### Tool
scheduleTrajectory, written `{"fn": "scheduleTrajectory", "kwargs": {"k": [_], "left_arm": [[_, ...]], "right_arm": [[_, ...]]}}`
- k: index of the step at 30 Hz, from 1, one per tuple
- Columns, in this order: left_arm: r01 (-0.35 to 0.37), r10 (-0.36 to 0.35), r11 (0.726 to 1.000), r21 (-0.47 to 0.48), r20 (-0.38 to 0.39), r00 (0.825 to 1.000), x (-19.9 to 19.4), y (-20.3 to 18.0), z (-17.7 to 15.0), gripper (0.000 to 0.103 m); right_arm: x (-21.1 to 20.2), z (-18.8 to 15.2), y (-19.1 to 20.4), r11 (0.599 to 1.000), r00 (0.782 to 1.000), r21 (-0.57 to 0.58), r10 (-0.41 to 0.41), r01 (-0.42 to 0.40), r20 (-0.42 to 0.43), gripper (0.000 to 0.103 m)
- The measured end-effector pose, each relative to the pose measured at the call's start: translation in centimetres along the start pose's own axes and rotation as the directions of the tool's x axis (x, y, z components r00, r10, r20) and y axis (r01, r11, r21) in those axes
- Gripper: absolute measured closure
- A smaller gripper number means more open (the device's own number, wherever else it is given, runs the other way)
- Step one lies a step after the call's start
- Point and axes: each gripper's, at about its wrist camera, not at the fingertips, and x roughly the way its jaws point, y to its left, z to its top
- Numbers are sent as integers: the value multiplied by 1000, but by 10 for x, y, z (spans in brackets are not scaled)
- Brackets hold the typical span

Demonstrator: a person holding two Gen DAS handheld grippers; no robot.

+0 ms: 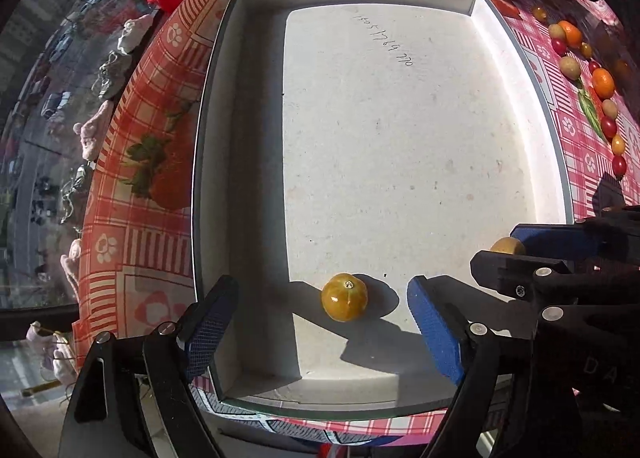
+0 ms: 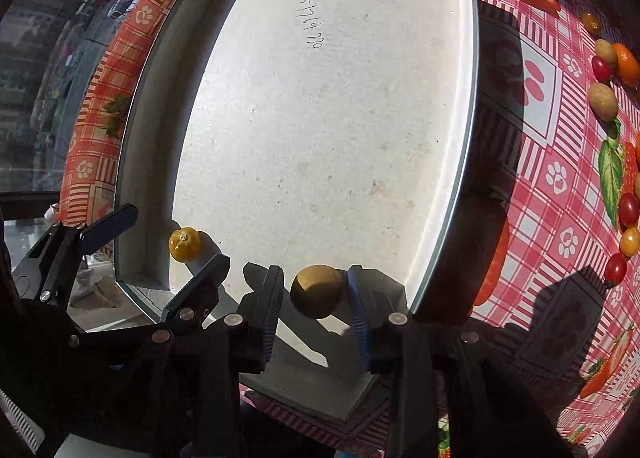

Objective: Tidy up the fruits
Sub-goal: 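Carry both fruits over the white tray and open both grippers to drop them, then move both open grippers back toward the fruits on the tablecloth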

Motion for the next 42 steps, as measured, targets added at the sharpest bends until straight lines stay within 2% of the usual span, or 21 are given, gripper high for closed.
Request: {"fn": "scheduleTrajectory", "kwargs": {"k": [1, 4, 5, 7, 12, 18, 25, 32, 36, 42], "left_arm": [[-4, 4, 1000, 2, -10, 1000, 0, 0, 0, 16], [-10, 10, 1000, 5, -10, 1000, -3, 1, 0, 16], [-11, 11, 1000, 6, -7, 1000, -5, 1, 1, 16], [-12, 12, 1000, 11, 2, 1000, -10, -1, 5, 16], [-7, 5, 999, 36, 41, 999, -29, -4, 16, 16], [20, -30, 993, 120, 82, 996, -51, -41, 28, 16], [78, -104, 971, 227, 108, 989, -75, -99, 45, 16], [90, -129, 953, 289, 120, 984, -80, -151, 72, 16], [99, -140, 951, 292, 121, 983, -76, -171, 91, 16], [96, -133, 963, 252, 138, 981, -59, -187, 129, 16]], "right_arm": [[0, 3, -2, 1000, 1000, 2, 4, -4, 2, 46], [-11, 5, 0, 999, 999, 7, 45, -45, 25, 25], [-16, 6, 0, 999, 998, 11, 51, -52, 40, 23], [-29, 7, -1, 997, 995, 21, 70, -72, 69, 22], [-57, 2, -17, 995, 990, 70, 58, -68, 129, 22], [-77, -19, -57, 979, 985, 201, 6, -41, 172, 22], [-91, -52, -126, 925, 984, 379, -64, -5, 167, 22], [-111, -80, -200, 860, 979, 509, -126, 27, 160, 22], [-119, -76, -221, 848, 974, 529, -139, 24, 179, 22], [-131, -42, -242, 859, 959, 512, -167, 27, 228, 22]]}}
